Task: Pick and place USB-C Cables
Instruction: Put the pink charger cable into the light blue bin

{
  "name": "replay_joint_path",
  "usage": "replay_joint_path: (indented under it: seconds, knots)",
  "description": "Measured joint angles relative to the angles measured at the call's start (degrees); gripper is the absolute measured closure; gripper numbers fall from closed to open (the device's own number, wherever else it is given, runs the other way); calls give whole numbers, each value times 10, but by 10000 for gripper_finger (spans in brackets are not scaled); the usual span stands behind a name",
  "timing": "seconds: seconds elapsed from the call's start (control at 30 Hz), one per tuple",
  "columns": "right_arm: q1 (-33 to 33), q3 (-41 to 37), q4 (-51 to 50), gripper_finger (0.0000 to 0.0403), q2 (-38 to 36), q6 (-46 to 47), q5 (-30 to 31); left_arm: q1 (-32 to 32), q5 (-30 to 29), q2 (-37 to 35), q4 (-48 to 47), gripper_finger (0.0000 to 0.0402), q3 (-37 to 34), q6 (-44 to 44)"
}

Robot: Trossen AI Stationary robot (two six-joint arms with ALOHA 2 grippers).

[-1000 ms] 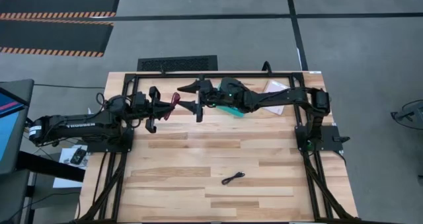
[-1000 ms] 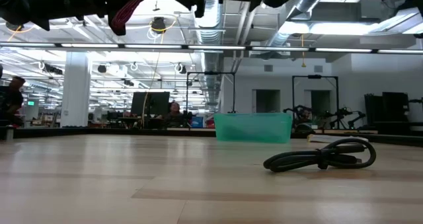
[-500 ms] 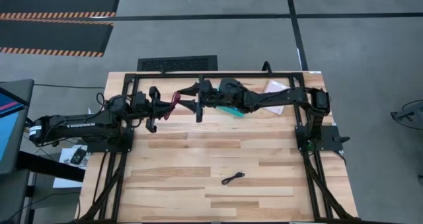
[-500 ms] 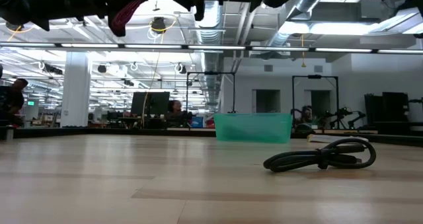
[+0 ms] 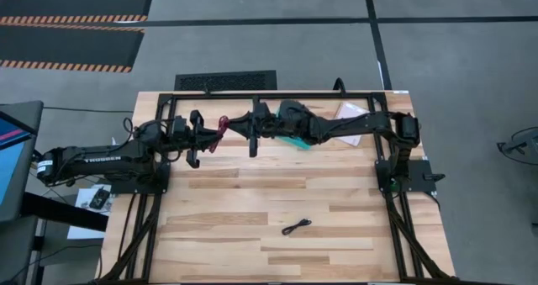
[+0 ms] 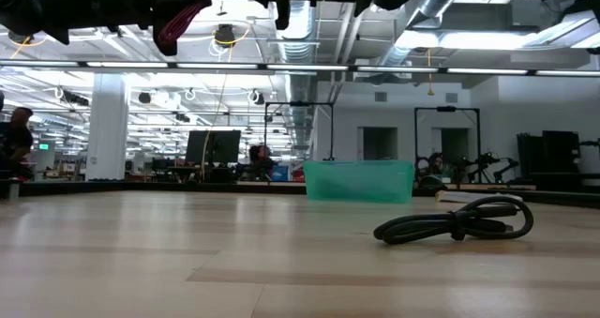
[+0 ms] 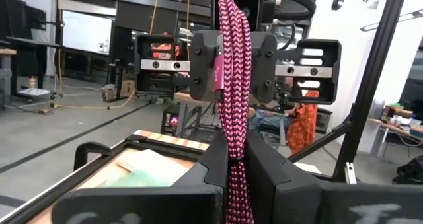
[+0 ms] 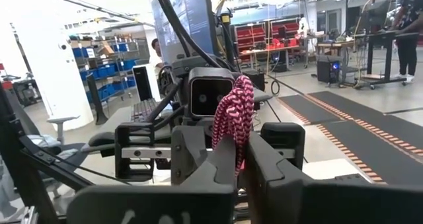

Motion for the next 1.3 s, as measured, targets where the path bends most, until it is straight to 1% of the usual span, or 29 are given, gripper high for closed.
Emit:
replay_joint_path:
  seconds: [0.1,0.23,0.3,0.43,0.53,0.7,0.83,0.97,1.03,1.1,1.3]
  knots:
    - [2,0,1,395,0,0,11,0,1,0,0,393,0,0]
    - [1,0,1,389,0,0,12,0,0,0,-1,393,0,0]
    - [2,0,1,394,0,0,20,0,-2,0,-1,393,0,0]
    - [1,0,-5,397,1,0,44,-1,-42,1,-4,380,0,-14]
    - [1,0,-6,400,1,0,47,-1,-37,0,-7,346,0,0]
    - [-10,0,-17,400,-3,0,47,-1,-29,1,-36,263,0,6]
    - [-24,0,-33,401,-7,1,47,-1,-44,0,-56,195,0,9]
    - [-37,1,-60,401,-23,2,47,-1,-59,0,-98,141,7,10]
    - [-44,-1,-103,401,-39,-1,47,0,-60,-1,-121,122,11,10]
    - [-48,0,-126,401,-51,-16,53,0,-61,0,-145,110,15,10]
    - [-58,1,-263,401,-111,-56,101,-1,-74,0,-203,102,16,4]
